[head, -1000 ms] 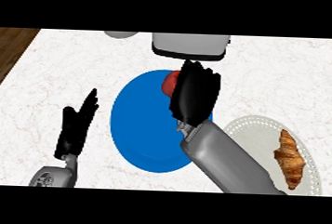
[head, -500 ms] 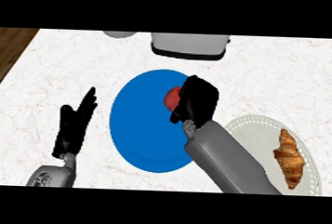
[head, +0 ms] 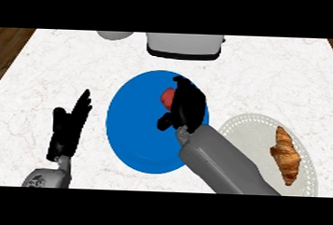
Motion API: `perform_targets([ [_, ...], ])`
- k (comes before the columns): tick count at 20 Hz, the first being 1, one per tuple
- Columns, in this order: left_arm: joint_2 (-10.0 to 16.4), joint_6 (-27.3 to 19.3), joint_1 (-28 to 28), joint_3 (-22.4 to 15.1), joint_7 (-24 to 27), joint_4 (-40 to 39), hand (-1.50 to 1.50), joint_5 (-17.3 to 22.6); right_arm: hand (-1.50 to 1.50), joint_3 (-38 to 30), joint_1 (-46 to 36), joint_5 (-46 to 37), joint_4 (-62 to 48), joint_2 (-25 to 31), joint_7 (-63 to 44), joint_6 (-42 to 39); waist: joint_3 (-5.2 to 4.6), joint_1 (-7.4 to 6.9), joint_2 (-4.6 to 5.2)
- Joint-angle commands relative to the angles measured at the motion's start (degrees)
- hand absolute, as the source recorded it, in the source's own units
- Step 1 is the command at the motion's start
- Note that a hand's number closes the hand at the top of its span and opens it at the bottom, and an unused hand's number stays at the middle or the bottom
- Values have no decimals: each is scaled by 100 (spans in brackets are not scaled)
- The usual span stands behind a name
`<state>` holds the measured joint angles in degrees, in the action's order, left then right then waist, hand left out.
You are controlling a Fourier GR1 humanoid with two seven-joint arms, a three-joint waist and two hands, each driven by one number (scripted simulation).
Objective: Pick the bell pepper from the placemat and place it in the plate
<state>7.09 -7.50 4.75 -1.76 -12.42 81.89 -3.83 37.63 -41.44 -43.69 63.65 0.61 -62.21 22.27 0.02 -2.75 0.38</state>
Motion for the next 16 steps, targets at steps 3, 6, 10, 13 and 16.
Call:
perform_targets([
  [3, 20, 4, -84, 102, -63, 65, 0, 93, -150, -338, 96, -241, 814, -58, 177, 2191, 14, 168, -61],
  [6, 10, -71, -184, 50, -153, 199, 0, 10, -150, -407, 367, -194, 1028, -58, 288, 3037, 13, 137, -50],
  [10, 58, -9, -233, 139, 178, 51, 0, 34, -150, 145, 1093, 44, 1514, -59, 531, 3695, 1, 200, -37],
  [13, -81, -98, -451, 30, 276, 109, 0, -58, -150, 375, 1484, 145, 1763, -59, 934, 3775, -1, 233, -40],
  [16, -157, -202, -528, -133, -36, 379, 0, -218, -150, 567, 1434, 330, 1530, -59, 1195, 4206, 0, 211, -37],
])
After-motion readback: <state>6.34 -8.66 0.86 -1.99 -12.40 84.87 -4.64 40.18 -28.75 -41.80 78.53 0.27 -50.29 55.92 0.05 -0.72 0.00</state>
